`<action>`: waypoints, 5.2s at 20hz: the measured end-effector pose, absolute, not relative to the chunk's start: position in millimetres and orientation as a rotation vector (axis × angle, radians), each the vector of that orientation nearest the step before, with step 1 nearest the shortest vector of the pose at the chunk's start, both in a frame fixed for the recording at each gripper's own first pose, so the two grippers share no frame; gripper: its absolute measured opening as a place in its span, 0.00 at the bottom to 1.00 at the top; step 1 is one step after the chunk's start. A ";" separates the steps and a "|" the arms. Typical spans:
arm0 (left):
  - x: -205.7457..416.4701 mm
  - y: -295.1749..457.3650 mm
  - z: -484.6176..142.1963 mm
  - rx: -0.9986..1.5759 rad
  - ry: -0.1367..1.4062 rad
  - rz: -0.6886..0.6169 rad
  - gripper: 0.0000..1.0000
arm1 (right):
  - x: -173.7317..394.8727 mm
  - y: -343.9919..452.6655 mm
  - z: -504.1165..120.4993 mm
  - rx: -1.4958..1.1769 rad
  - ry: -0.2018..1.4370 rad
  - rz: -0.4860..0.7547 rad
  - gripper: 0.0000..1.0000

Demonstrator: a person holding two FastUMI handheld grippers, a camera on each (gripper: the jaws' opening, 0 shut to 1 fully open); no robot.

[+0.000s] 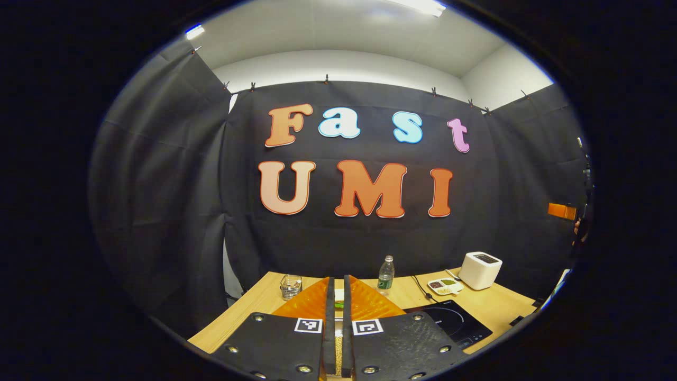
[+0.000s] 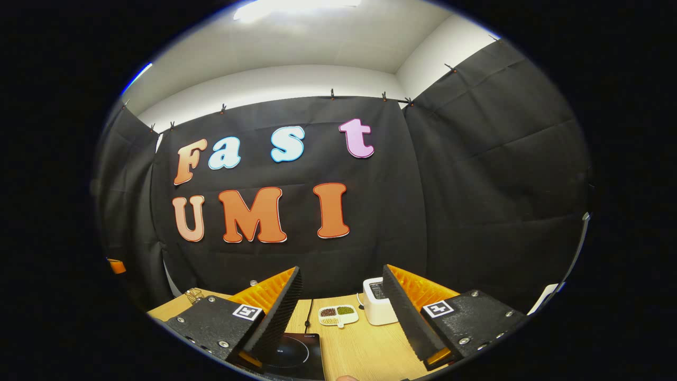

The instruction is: First push the handle of the pot to place it horizontally, then grasp the pot with both hands and set it on the induction cooktop.

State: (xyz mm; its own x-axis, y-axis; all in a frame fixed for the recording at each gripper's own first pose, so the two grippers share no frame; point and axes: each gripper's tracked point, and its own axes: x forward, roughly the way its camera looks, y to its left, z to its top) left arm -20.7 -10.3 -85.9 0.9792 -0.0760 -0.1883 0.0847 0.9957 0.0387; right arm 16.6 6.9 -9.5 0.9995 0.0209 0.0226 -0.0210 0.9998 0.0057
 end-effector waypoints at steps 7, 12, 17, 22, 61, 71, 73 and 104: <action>-41.7 -10.2 -129.9 0.116 0.262 -0.075 0.05 | 22.9 18.2 -20.9 0.013 0.006 0.041 0.95; -61.9 -12.6 -169.5 0.085 0.346 -0.090 0.06 | 26.4 22.2 -25.0 0.006 0.013 0.047 0.95; -79.4 8.8 -210.0 0.050 0.446 -0.045 0.06 | 26.8 24.8 -26.0 0.007 0.011 0.048 0.95; -101.0 21.7 -248.4 -0.009 0.549 -0.012 0.06 | 27.6 30.2 -29.7 0.013 0.018 0.052 0.95; -140.6 74.5 -399.3 -0.019 0.866 0.047 0.06 | 52.9 69.5 -71.2 -0.015 0.083 0.044 0.95; -123.1 99.6 -402.4 -0.002 0.873 0.078 0.06 | 54.6 72.0 -80.6 -0.012 0.084 0.024 0.95; -120.4 103.0 -402.5 0.006 0.875 0.076 0.06 | 54.2 71.2 -83.4 -0.010 0.086 0.016 0.95; -17.5 179.5 -420.1 0.075 0.848 0.069 0.05 | 50.1 115.4 -88.7 -0.030 0.080 0.024 0.89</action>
State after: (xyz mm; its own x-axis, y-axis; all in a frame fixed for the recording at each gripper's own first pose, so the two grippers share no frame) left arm -17.5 179.5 -420.1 0.6597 0.0910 -0.7460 -0.0308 0.9951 0.0941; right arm 50.1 115.4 -88.7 0.9965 0.0223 -0.0807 -0.0247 0.9993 -0.0295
